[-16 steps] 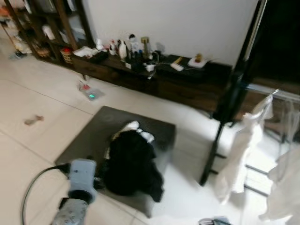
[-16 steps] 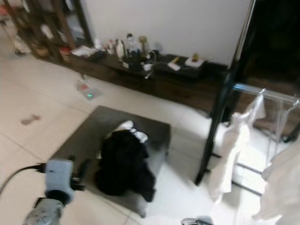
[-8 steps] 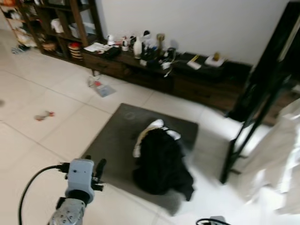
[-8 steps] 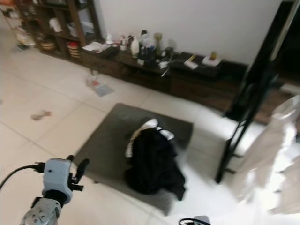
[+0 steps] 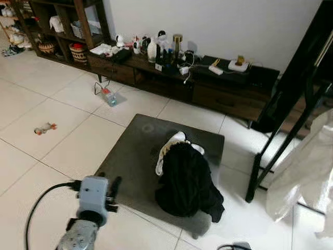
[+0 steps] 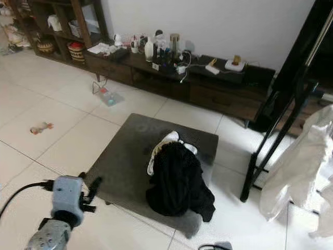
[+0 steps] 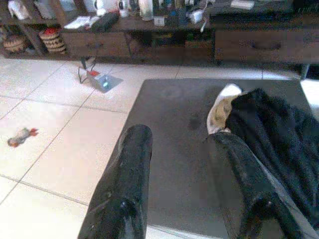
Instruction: Hang hanger
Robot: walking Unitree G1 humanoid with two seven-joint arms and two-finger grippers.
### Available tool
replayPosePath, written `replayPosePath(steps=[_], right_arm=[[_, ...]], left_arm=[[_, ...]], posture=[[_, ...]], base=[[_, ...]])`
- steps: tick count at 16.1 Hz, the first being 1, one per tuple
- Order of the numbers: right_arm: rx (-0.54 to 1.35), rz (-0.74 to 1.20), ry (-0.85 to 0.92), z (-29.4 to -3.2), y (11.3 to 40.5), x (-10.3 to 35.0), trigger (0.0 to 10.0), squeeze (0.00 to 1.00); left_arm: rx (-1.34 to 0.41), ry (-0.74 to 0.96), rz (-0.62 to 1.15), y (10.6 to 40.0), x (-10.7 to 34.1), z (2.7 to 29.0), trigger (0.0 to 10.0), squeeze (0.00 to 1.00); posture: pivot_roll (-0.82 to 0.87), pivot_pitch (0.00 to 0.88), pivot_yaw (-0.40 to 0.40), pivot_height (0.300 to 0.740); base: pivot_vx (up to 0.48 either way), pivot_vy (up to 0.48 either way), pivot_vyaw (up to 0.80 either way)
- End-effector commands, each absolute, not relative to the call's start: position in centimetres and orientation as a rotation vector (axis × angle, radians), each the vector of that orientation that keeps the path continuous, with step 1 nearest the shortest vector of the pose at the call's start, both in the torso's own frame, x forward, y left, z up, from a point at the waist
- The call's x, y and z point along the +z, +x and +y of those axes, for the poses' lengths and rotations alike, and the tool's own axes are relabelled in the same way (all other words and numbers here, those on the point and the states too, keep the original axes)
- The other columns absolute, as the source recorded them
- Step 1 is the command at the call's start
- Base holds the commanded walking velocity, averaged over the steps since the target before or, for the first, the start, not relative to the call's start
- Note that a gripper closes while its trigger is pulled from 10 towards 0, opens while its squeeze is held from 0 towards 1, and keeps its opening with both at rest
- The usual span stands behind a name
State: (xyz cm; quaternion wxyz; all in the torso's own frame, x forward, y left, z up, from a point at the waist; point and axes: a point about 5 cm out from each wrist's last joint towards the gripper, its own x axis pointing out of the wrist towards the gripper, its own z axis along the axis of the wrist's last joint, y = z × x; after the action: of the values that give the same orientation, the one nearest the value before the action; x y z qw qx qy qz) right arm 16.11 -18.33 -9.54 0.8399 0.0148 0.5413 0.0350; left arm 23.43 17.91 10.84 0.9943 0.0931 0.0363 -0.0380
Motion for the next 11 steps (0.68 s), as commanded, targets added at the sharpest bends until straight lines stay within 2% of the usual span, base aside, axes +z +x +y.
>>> replayPosePath(steps=[1,7,11], right_arm=[[0.080,1.143,0.029,-18.19,16.14,-9.54,10.0,0.00],[0.075,1.141,0.031,-18.25,16.16,-9.52,10.0,0.00],[0.074,1.141,0.027,-18.31,16.21,-9.50,10.0,0.00]], left_arm=[[-0.074,0.190,0.072,23.34,10.92,18.21,10.0,0.00],[-0.101,0.187,0.075,23.39,10.84,17.79,10.0,0.00],[-0.110,0.193,0.084,23.39,10.77,17.69,10.0,0.00]], posture=[[0.13,0.101,-0.007,0.740],[0.14,0.099,-0.010,0.740],[0.14,0.104,-0.012,0.740]], base=[[0.311,0.000,0.00],[0.309,0.000,0.00],[0.000,0.000,0.00]])
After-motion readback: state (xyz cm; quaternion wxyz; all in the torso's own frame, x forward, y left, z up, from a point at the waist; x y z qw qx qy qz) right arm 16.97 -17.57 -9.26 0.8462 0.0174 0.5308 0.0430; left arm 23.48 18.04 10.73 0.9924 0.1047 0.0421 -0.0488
